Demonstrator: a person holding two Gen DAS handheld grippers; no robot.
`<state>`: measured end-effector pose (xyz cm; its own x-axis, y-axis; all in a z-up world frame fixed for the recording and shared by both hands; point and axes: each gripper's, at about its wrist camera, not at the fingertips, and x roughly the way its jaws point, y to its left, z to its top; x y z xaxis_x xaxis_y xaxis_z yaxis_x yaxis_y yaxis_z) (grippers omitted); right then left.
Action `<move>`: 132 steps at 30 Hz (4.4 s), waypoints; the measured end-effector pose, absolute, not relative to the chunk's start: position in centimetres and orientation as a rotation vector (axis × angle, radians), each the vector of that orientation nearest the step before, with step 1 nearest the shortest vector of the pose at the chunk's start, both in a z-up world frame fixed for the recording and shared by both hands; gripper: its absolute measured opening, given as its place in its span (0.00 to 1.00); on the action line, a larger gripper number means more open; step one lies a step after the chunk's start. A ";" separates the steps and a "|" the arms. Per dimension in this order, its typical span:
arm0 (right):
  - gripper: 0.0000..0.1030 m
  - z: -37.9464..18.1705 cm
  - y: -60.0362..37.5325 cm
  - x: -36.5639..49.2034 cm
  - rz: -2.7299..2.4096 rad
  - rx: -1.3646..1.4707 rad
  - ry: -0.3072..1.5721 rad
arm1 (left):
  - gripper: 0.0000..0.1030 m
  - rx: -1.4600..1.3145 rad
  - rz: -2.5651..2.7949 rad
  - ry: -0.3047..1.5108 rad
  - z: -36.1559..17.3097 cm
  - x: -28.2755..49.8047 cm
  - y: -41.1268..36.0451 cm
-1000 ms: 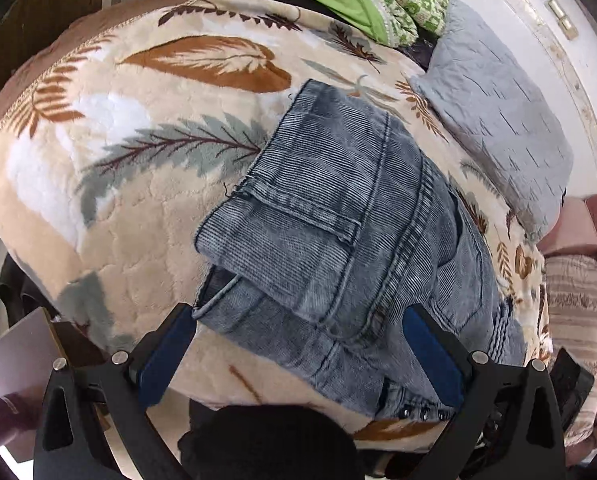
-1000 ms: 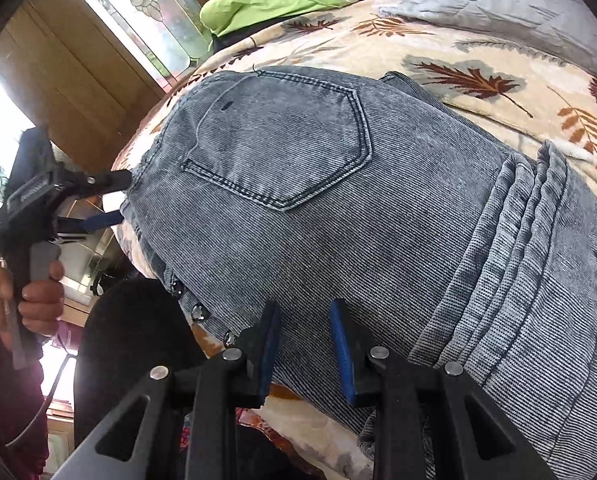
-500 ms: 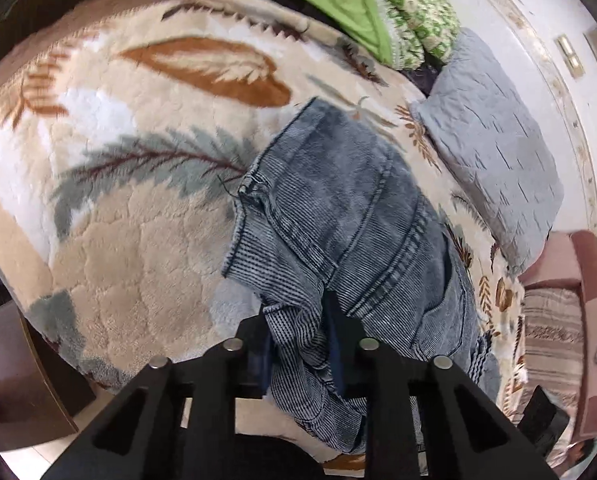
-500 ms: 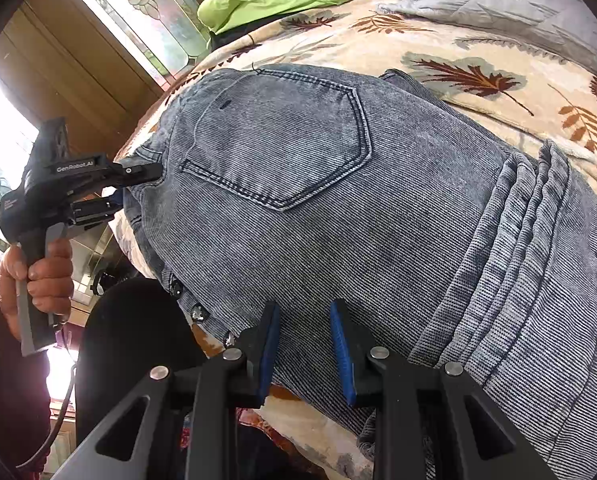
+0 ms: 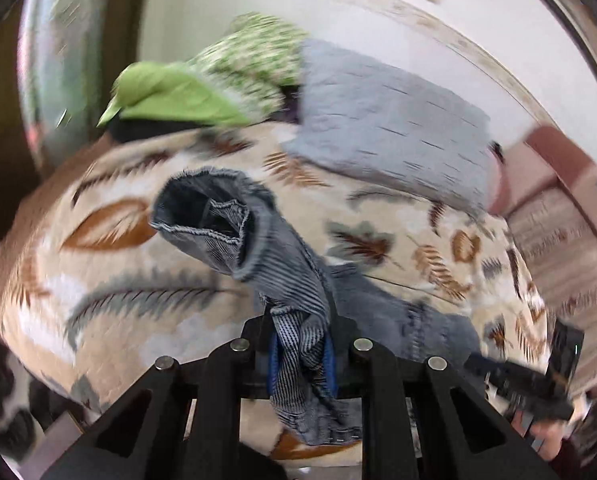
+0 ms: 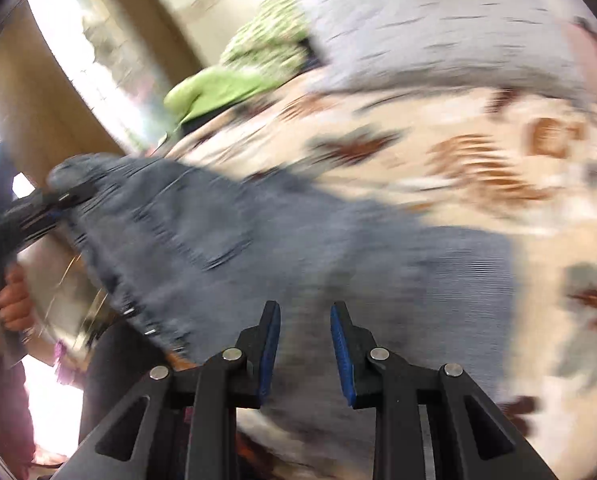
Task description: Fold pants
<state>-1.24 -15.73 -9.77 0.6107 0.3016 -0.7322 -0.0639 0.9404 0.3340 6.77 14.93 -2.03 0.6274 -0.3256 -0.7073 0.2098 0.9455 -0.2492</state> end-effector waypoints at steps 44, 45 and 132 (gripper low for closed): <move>0.29 -14.1 -23.4 2.9 0.143 0.472 0.964 | 0.60 0.370 -0.451 1.069 -14.2 3.7 -3.6; 0.29 -14.3 -24.1 2.7 0.151 0.523 0.954 | 0.60 0.381 -0.445 1.057 -14.1 3.4 -3.8; 0.75 -14.1 -27.9 -6.1 0.172 0.816 0.945 | 0.74 0.026 -0.507 1.203 -13.8 10.7 6.3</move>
